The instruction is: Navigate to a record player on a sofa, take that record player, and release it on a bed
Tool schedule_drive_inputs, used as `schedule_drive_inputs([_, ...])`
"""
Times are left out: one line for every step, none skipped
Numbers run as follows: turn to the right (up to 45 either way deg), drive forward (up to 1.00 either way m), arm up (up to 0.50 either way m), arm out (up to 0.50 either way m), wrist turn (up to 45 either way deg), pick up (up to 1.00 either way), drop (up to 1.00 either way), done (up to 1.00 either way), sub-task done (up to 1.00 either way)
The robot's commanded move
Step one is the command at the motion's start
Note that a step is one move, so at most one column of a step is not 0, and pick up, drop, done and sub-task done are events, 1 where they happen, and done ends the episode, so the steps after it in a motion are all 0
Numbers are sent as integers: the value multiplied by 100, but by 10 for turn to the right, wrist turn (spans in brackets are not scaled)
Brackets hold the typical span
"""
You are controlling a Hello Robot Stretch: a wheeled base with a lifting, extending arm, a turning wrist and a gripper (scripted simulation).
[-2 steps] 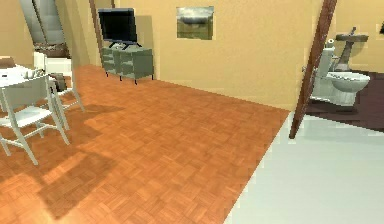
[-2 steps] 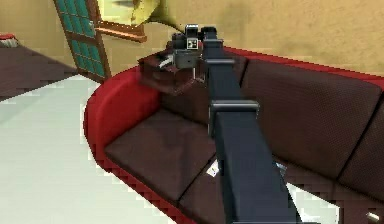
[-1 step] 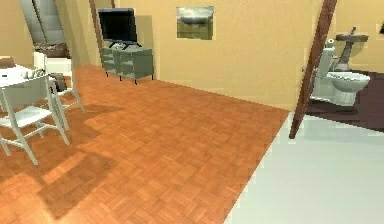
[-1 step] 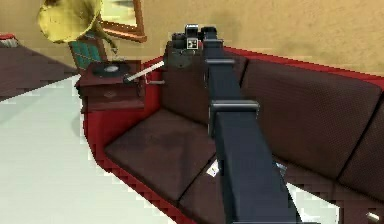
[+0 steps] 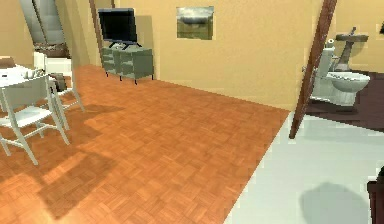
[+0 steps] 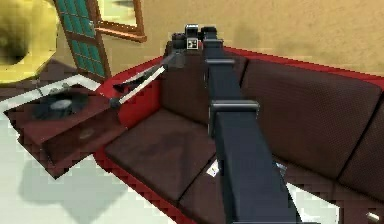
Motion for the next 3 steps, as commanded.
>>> schedule_drive_inputs([0,0,0,0,-270,0,0,0,0])
schedule_drive_inputs([0,0,0,-48,0,0,0,0,0])
schedule_drive_inputs([-450,0,0,0,0,0,0,0,0])
